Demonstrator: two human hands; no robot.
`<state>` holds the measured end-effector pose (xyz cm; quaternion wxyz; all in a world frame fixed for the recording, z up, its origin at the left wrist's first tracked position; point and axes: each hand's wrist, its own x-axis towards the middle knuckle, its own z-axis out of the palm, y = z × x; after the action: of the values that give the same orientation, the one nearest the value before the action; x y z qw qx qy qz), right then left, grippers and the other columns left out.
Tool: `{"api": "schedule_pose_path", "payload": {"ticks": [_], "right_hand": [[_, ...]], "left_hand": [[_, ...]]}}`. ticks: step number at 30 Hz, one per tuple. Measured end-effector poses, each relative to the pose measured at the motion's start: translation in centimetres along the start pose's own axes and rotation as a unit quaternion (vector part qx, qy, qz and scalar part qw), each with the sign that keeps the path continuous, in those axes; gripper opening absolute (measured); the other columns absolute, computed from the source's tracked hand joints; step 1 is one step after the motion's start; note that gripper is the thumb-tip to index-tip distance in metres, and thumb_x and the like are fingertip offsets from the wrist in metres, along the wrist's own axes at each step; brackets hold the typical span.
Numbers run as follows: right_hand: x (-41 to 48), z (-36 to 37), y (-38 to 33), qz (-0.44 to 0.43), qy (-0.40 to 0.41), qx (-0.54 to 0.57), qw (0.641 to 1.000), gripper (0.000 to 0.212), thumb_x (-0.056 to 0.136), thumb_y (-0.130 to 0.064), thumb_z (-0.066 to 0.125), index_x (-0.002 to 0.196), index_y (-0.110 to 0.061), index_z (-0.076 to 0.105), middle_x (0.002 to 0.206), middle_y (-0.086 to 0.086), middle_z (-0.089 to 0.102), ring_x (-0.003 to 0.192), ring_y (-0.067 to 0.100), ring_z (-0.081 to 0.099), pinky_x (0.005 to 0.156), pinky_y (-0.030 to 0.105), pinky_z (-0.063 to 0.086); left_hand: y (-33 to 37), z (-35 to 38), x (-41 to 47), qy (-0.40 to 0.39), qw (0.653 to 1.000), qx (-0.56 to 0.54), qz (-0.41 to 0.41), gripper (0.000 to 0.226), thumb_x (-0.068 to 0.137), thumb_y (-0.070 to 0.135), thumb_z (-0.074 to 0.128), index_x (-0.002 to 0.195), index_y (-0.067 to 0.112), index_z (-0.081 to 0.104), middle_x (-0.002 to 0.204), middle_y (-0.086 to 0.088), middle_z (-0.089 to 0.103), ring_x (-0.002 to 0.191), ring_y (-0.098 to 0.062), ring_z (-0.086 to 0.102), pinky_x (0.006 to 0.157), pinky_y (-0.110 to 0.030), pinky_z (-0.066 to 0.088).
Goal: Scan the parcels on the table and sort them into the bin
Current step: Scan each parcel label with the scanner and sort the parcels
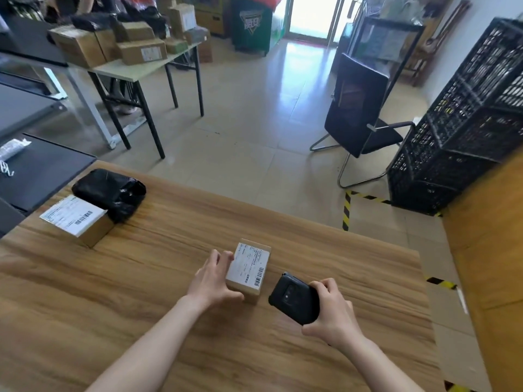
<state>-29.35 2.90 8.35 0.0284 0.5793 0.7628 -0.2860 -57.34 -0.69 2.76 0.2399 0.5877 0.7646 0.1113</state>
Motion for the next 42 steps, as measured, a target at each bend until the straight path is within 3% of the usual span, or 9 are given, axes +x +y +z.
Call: {"api": "schedule_pose_path", "payload": {"ticks": [3,6,10,13,19,22,32,37,42], "right_hand": [[-0.8,-0.4,0.4,0.012,0.011,0.004,1.0,0.087,0.054,-0.036,0.076,0.134,-0.03,0.043,0.116,-0.012,0.034,0.094,0.011,0.046,0.089,0.03,0.037],[-1.3,-0.4,0.7,0.023,0.02,0.012,0.999,0.086,0.055,-0.035,0.076,0.135,-0.03,0.043,0.114,-0.013,0.033,0.092,0.01,0.044,0.09,0.029,0.036],[-1.9,-0.5,1.0,0.033,0.028,0.012,0.999,0.084,0.06,-0.033,0.077,0.135,-0.028,0.042,0.117,-0.012,0.033,0.09,0.01,0.04,0.095,0.031,0.038],[-2.3,-0.4,1.2,0.036,0.03,0.012,0.999,0.085,0.06,-0.035,0.077,0.136,-0.027,0.041,0.118,-0.011,0.034,0.093,0.01,0.04,0.097,0.032,0.038],[-3.1,-0.9,1.5,0.008,0.028,-0.041,0.999,0.083,0.059,-0.036,0.079,0.133,-0.028,0.042,0.122,-0.01,0.032,0.091,0.012,0.04,0.093,0.032,0.039],[-3.5,-1.1,1.8,-0.017,0.03,-0.08,0.996,0.082,0.059,-0.037,0.08,0.132,-0.026,0.043,0.121,-0.008,0.031,0.102,0.012,0.048,0.093,0.034,0.038],[-4.2,-1.3,2.5,-0.019,0.04,-0.102,0.994,0.08,0.061,-0.043,0.079,0.131,-0.026,0.044,0.124,-0.007,0.032,0.115,0.012,0.048,0.092,0.036,0.039],[-4.6,-0.9,2.5,0.001,0.054,-0.096,0.994,0.081,0.063,-0.05,0.079,0.132,-0.026,0.044,0.122,-0.007,0.032,0.113,0.012,0.046,0.093,0.035,0.038],[-5.1,0.0,2.0,0.047,0.084,-0.037,0.995,0.085,0.061,-0.05,0.077,0.135,-0.026,0.041,0.122,-0.008,0.03,0.113,0.01,0.046,0.092,0.032,0.038]], "left_hand": [[1.2,-1.0,1.6,-0.04,0.998,0.016,0.045,0.114,0.052,0.05,0.088,0.142,0.042,0.019,0.144,0.004,0.015,0.136,-0.024,0.025,0.098,-0.045,0.048],[2.3,-1.7,3.5,-0.113,0.99,0.05,0.07,0.132,0.052,0.043,0.091,0.149,0.047,0.002,0.158,0.01,-0.015,0.146,-0.024,-0.009,0.11,-0.058,0.033],[2.9,-1.9,4.6,-0.182,0.973,0.113,0.085,0.134,0.053,0.039,0.091,0.152,0.04,0.001,0.159,0.009,-0.02,0.145,-0.02,-0.025,0.117,-0.055,0.016],[2.6,-1.0,4.2,-0.167,0.968,0.159,0.101,0.134,0.055,0.033,0.089,0.152,0.038,-0.003,0.159,0.003,-0.018,0.144,-0.023,-0.026,0.117,-0.057,0.02],[2.8,-0.8,2.5,-0.135,0.959,0.219,0.118,0.133,0.058,0.031,0.087,0.152,0.034,-0.007,0.158,-0.003,-0.018,0.144,-0.025,-0.026,0.121,-0.05,0.012],[3.8,-1.1,1.6,-0.1,0.941,0.283,0.155,0.125,0.067,0.029,0.083,0.152,0.031,-0.009,0.158,-0.006,-0.015,0.145,-0.027,-0.023,0.121,-0.048,0.012],[4.9,-1.2,0.7,-0.078,0.931,0.318,0.163,0.116,0.075,0.018,0.078,0.153,0.029,-0.007,0.158,-0.011,-0.011,0.146,-0.031,-0.016,0.12,-0.042,0.014],[4.1,-1.2,1.6,-0.094,0.928,0.313,0.178,0.122,0.069,0.026,0.081,0.152,0.03,-0.009,0.158,-0.009,-0.012,0.146,-0.03,-0.017,0.12,-0.043,0.015],[3.7,-1.9,2.4,-0.098,0.949,0.239,0.18,0.124,0.064,0.047,0.081,0.153,0.035,-0.005,0.156,-0.007,-0.01,0.145,-0.029,-0.013,0.118,-0.044,0.02]]}}
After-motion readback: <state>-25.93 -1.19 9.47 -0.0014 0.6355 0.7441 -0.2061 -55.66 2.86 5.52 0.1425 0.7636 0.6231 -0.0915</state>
